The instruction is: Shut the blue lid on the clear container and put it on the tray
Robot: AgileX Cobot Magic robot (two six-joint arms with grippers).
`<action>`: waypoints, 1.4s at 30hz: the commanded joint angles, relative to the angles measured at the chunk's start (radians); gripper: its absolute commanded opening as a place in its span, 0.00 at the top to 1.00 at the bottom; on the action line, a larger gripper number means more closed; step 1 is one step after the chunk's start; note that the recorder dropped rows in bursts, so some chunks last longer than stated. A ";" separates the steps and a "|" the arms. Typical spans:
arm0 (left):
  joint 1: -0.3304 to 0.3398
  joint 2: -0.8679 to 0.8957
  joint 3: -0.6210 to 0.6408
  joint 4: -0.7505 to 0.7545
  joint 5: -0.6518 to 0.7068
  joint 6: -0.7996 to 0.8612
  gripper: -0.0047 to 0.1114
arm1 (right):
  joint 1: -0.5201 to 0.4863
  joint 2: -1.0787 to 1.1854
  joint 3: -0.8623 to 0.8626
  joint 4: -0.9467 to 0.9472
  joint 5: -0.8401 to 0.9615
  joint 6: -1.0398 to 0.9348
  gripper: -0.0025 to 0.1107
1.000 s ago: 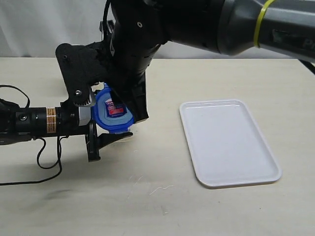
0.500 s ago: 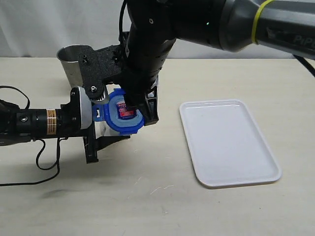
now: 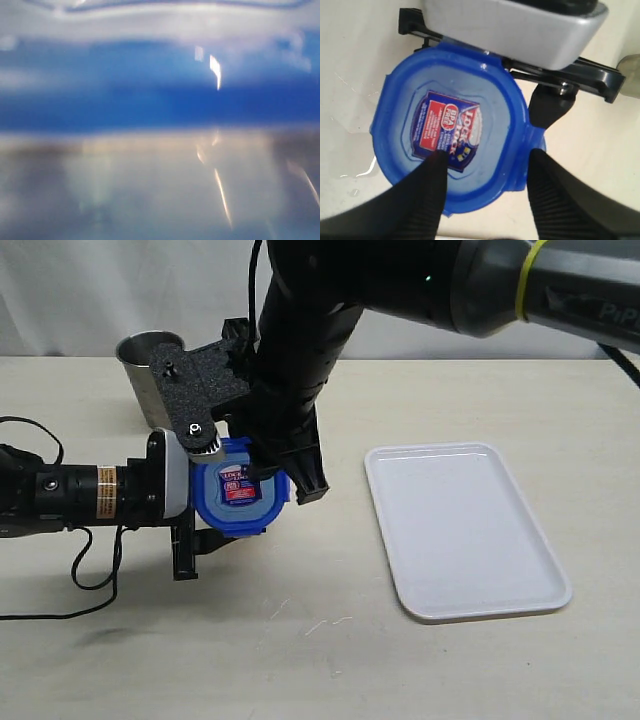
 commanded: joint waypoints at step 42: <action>-0.001 -0.015 -0.007 -0.046 -0.140 -0.067 0.96 | -0.012 0.127 0.017 0.065 0.055 0.146 0.74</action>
